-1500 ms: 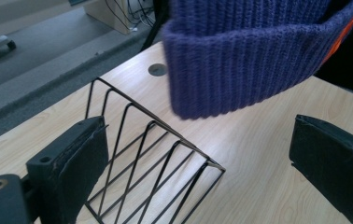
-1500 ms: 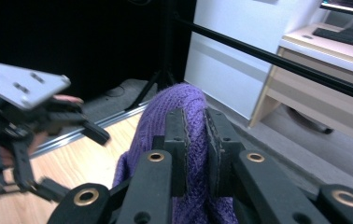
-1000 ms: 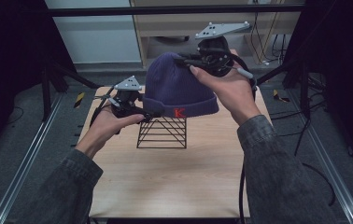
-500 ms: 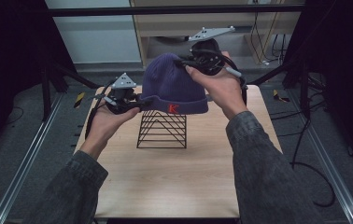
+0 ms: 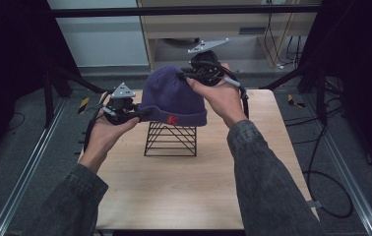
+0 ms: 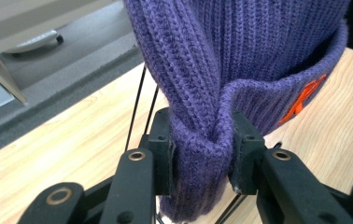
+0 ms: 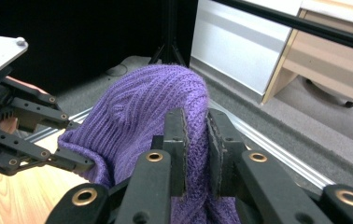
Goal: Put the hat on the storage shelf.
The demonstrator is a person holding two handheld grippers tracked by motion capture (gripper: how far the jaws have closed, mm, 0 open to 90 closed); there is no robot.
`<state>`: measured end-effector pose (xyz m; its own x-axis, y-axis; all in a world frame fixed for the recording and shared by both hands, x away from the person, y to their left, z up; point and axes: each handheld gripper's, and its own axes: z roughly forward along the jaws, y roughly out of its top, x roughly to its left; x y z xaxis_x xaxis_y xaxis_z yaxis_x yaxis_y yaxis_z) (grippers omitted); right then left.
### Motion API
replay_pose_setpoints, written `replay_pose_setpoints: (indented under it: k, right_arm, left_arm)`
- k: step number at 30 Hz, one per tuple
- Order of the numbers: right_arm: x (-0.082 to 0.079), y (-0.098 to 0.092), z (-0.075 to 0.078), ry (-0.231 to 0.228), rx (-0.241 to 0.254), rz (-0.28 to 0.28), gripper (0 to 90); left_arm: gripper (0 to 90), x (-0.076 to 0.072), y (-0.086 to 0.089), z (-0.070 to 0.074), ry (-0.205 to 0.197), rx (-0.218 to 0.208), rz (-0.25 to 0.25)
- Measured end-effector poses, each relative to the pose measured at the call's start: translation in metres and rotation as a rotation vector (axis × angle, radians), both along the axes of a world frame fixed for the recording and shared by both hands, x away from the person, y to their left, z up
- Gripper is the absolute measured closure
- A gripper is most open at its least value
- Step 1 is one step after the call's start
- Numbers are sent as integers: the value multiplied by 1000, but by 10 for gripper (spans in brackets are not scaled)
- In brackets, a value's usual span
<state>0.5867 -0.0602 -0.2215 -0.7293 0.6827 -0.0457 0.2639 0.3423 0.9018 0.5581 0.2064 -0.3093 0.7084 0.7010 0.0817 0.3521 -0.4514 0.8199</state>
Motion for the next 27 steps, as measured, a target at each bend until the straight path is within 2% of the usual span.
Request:
replay_pose_setpoints:
  k: [10,21,27]
  right_arm:
    - [0,2,-13,22,-28,21,787]
    - [-8,6,-13,27,-63,39,790]
    - [-12,6,-17,30,-67,52,791]
  left_arm:
    - [655,-1,2,-14,20,17,-4]
    - [654,-2,3,-20,24,28,-14]
    - [647,-1,6,-26,26,17,-21]
